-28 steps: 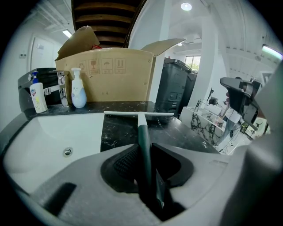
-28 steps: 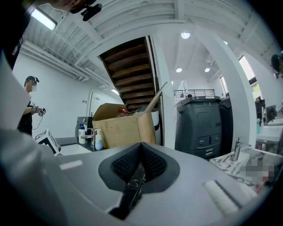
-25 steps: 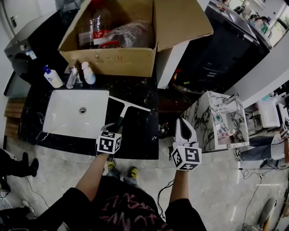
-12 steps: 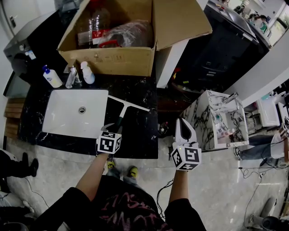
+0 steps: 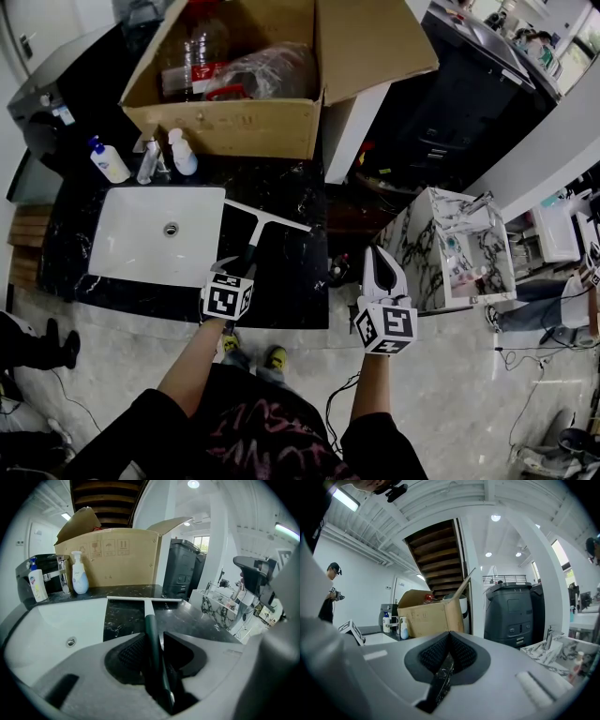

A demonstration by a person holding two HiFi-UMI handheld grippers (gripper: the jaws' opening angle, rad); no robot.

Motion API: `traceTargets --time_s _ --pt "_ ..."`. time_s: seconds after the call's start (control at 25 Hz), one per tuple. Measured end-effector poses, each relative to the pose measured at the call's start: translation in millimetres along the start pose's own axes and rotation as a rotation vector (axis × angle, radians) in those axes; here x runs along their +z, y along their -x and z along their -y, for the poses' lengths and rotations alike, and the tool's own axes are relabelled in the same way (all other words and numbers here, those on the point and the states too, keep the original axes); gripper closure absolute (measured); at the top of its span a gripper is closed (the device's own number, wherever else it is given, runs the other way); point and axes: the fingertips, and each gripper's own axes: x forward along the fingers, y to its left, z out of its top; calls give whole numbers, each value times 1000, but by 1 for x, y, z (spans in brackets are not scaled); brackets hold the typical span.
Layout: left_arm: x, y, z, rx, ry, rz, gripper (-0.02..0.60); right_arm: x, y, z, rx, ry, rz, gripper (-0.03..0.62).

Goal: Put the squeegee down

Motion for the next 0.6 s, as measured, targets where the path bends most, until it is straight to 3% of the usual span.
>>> traceTargets --time_s 0.6 --pt "25 29 -8 -8 -1 97 446 7 5 -11 3 12 10 586"
